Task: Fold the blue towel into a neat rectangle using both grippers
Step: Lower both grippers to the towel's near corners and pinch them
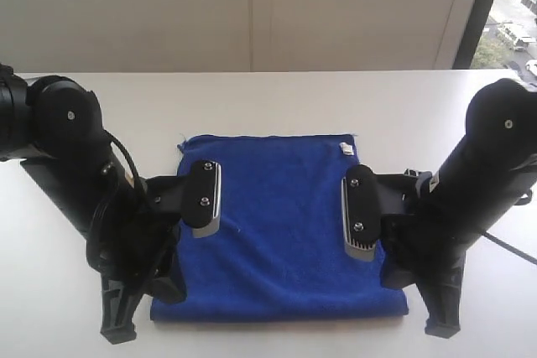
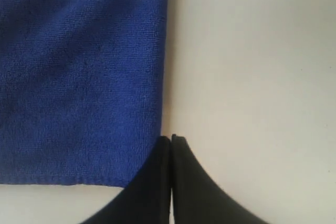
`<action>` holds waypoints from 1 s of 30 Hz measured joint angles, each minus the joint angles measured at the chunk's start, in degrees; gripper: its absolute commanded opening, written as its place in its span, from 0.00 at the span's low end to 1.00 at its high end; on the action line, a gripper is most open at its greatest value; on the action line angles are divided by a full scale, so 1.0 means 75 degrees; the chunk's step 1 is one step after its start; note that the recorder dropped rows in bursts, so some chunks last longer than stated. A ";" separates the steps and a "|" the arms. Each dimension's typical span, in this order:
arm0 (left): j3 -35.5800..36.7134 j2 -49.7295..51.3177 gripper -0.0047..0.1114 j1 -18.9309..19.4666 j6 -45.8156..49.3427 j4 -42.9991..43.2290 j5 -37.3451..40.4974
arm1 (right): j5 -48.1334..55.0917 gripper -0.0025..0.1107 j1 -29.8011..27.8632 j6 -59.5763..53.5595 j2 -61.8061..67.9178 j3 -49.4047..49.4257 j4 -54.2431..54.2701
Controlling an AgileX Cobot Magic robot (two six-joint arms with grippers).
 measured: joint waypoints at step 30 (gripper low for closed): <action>0.0051 0.0000 0.38 -0.0004 0.0162 0.0533 -0.0308 | -0.0420 0.20 0.0000 -0.0031 0.0000 0.0033 0.0423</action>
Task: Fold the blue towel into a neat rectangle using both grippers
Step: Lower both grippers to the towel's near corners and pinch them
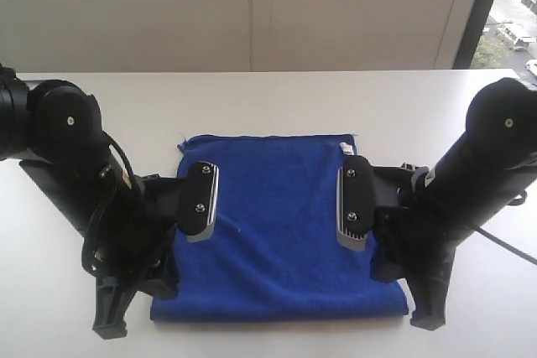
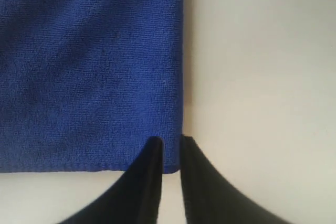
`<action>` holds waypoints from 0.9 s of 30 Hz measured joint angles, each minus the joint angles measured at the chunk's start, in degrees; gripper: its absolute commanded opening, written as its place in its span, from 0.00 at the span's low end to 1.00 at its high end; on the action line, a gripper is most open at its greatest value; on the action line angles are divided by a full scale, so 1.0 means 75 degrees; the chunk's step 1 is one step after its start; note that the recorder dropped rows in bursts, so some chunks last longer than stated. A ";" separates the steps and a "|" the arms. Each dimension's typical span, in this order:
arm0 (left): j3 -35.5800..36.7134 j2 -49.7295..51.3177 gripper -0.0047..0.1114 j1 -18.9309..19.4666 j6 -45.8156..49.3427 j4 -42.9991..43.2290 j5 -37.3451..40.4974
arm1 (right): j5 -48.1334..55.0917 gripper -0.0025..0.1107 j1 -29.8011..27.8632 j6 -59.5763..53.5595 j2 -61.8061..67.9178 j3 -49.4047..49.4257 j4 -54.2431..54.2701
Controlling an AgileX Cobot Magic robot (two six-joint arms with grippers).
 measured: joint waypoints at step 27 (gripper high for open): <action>0.0200 0.0937 0.56 0.0000 0.0603 0.0174 -0.0479 | -0.1352 0.46 0.0000 -0.1355 0.1000 0.0796 0.0000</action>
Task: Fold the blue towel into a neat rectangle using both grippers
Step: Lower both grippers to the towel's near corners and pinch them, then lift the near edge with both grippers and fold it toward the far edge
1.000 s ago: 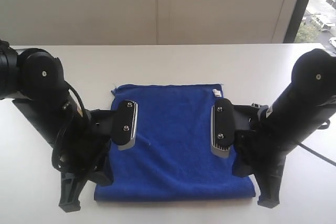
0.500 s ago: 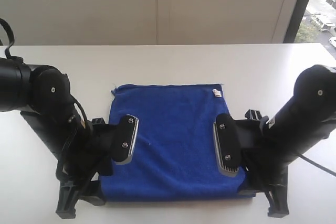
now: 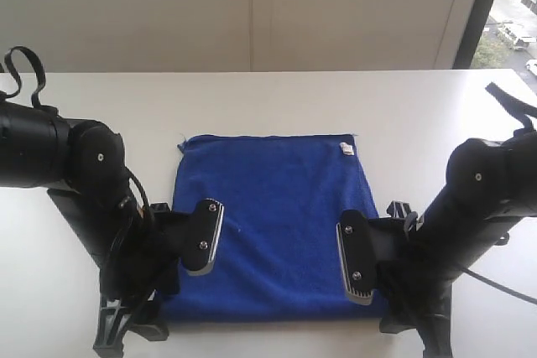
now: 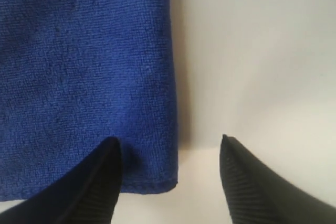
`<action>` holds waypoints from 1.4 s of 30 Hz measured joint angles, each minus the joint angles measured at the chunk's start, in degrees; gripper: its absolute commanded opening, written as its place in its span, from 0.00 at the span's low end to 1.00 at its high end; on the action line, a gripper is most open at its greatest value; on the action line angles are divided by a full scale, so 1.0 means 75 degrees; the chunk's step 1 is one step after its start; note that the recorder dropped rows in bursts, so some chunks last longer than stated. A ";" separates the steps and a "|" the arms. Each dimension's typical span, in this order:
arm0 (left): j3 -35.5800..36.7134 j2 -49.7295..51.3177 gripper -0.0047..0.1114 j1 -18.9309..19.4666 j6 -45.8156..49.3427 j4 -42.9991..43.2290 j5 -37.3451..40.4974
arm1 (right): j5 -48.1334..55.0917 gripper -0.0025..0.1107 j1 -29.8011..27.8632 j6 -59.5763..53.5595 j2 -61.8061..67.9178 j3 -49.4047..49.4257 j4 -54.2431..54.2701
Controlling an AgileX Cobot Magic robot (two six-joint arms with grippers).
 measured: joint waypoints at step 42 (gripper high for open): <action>0.0001 -0.1021 0.04 0.0000 -0.0735 0.0174 0.1570 | 0.1599 0.02 0.0085 0.1536 -0.1799 -0.0017 0.0048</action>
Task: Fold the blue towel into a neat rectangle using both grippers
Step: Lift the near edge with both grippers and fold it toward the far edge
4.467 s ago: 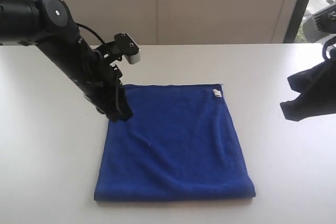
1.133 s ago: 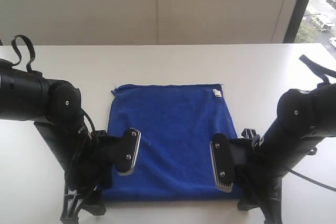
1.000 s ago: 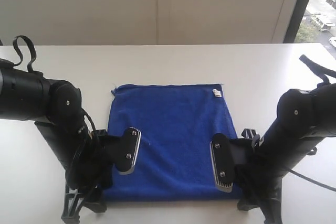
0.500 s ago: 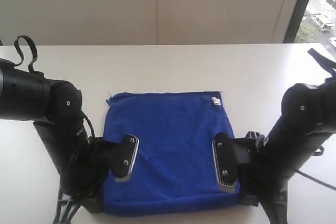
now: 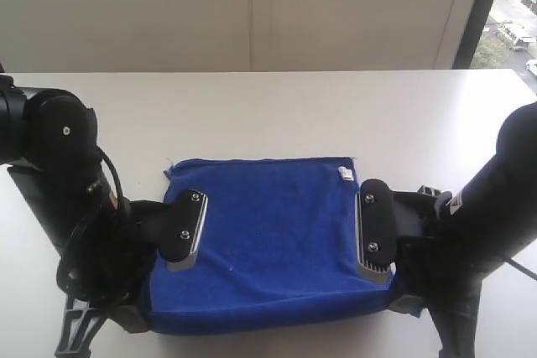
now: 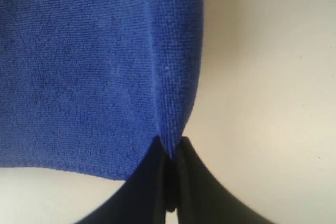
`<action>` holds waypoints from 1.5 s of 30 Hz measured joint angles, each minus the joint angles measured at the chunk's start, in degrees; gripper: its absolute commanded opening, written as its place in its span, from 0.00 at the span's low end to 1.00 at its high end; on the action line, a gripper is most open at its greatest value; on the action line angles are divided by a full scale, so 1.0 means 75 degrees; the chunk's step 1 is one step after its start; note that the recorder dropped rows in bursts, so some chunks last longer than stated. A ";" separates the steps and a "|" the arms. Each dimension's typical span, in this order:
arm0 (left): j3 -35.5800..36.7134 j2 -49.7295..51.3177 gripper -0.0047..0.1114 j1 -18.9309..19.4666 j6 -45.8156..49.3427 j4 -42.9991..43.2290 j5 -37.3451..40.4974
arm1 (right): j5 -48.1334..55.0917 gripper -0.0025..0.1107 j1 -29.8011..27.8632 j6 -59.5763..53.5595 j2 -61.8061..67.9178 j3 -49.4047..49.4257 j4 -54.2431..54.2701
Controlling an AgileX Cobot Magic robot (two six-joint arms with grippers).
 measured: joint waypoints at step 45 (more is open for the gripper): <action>0.0000 0.0100 0.04 0.0766 -0.0636 0.1305 -0.4644 | -0.4210 0.02 0.0258 0.3486 0.0985 -0.0356 -0.1709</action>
